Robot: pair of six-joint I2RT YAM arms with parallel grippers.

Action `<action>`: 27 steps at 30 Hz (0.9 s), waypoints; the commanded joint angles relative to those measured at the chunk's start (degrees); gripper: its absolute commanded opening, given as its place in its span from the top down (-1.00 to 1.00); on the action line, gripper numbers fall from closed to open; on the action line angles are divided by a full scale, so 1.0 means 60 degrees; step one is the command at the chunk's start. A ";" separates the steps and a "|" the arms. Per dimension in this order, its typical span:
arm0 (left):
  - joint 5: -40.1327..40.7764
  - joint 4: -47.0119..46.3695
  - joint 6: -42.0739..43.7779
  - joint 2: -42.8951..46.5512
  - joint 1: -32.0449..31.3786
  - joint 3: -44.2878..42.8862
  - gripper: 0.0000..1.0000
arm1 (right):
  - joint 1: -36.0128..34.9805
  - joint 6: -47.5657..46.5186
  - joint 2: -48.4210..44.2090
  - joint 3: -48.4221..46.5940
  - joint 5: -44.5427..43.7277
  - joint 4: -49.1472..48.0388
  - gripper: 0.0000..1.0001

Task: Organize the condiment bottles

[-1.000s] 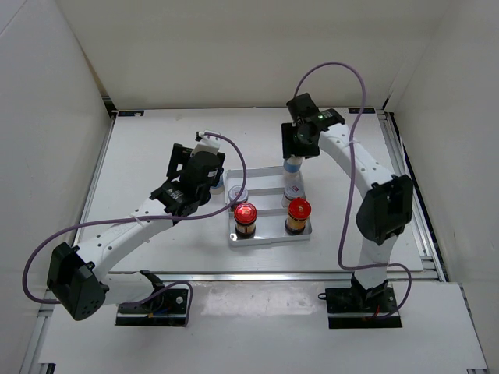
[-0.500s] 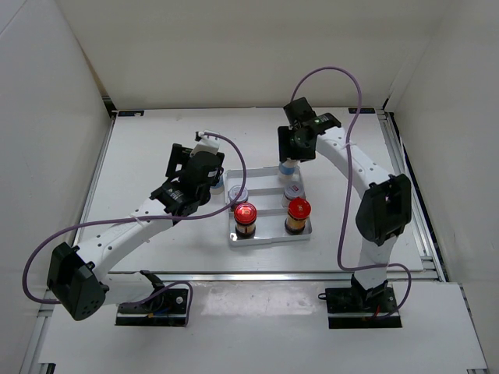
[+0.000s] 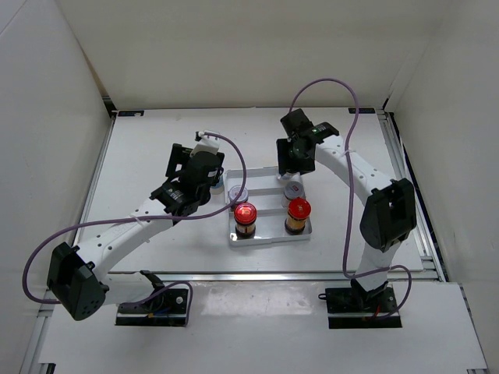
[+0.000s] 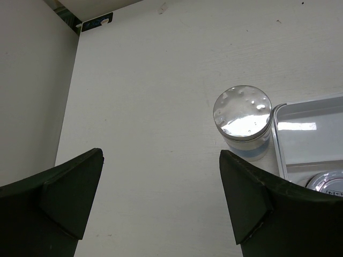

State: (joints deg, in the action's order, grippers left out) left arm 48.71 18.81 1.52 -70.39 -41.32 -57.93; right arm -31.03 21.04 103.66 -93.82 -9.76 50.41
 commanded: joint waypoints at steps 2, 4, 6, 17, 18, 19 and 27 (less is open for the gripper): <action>0.0144 -0.0161 0.0010 0.0159 0.0017 -0.0320 -1.00 | 0.0000 0.0084 -0.0066 -0.0402 -0.0043 -0.0010 0.50; 0.0144 -0.0161 0.0010 0.0159 0.0017 -0.0320 -1.00 | 0.0000 0.0083 0.0023 -0.0752 -0.0131 0.0297 0.50; 0.0144 -0.0161 0.0010 0.0159 0.0017 -0.0320 -1.00 | 0.0000 0.0170 0.0024 -0.0755 -0.0131 0.0401 0.50; 0.0144 -0.0161 0.0010 0.0159 0.0017 -0.0320 -1.00 | 0.0000 -0.0107 0.0505 -0.1354 -0.0439 0.0577 -0.07; 0.0144 -0.0161 0.0010 0.0159 0.0017 -0.0320 -1.00 | 0.0000 -0.0108 0.0609 -0.1442 -0.0439 0.0664 -0.17; 0.0144 -0.0161 0.0010 0.0159 0.0017 -0.0320 -1.00 | 0.0000 -0.0108 0.0697 -0.1632 -0.0439 0.0796 -0.30; 0.0144 -0.0249 0.0010 0.0072 0.0017 -0.0145 -1.00 | -0.0088 -0.0196 -0.0048 -0.2423 -0.1975 0.1542 -1.00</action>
State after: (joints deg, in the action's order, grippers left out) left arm 48.71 18.74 1.52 -70.41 -41.32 -57.93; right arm -31.27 20.43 108.01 -103.90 -15.51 56.77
